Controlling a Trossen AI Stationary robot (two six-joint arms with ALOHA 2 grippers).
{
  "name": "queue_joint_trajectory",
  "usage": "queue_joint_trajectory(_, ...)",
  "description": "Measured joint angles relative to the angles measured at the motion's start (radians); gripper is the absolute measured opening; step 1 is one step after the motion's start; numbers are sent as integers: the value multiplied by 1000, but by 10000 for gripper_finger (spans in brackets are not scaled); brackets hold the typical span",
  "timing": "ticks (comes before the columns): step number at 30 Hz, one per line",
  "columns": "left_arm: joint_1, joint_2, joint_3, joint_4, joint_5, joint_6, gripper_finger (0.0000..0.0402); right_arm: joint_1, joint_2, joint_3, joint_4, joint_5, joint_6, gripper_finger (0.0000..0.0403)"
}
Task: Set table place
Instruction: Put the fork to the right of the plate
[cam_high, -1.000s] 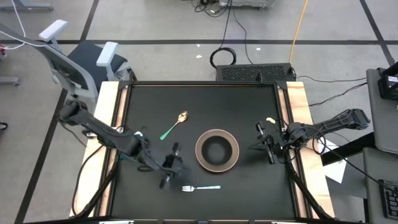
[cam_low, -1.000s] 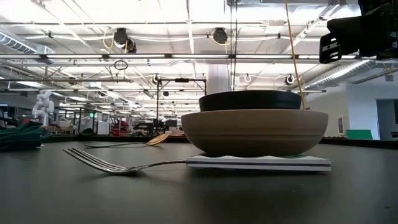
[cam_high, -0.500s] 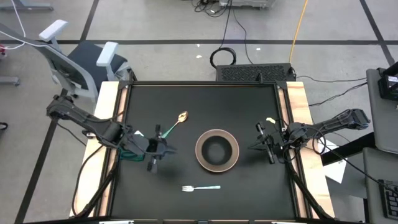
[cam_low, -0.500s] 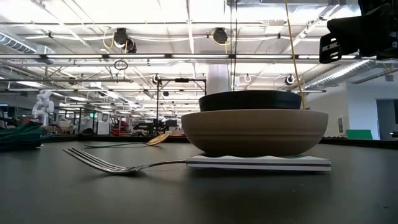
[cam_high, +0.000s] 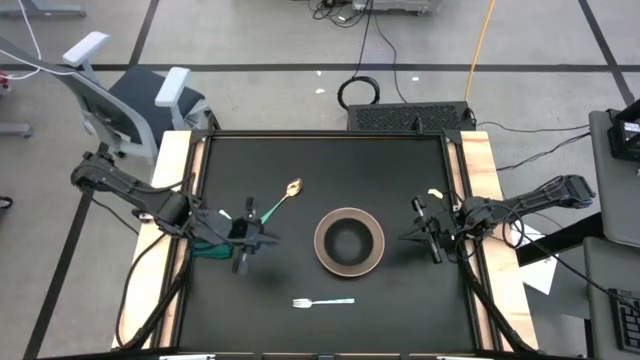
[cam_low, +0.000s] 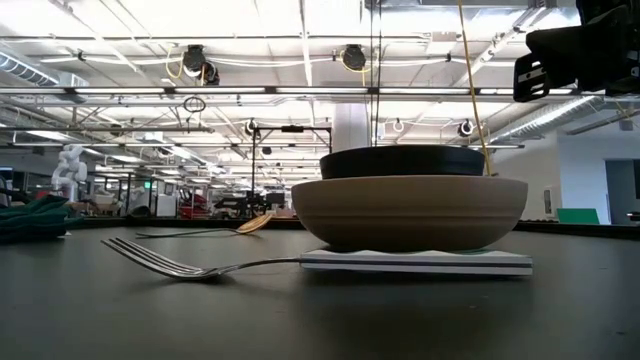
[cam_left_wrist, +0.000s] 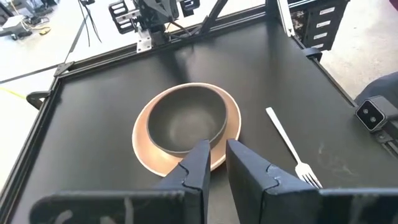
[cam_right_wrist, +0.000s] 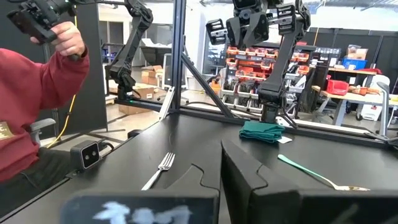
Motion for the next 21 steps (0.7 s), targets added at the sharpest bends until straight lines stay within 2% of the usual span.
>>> queue_joint_trajectory(6,-5,-96,0,-7,-42,-7,58,0,0,0,0,0,2,0)
queue_joint_trajectory(13,-4,-250,0,-106,-63,11,58,0,0,0,0,0,4,0)
queue_joint_trajectory(17,-4,-293,-38,-62,-64,74,58,0,0,0,-2,0,3,0)
queue_joint_trajectory(21,7,-332,-114,18,-121,119,58,0,0,0,-2,0,2,0)
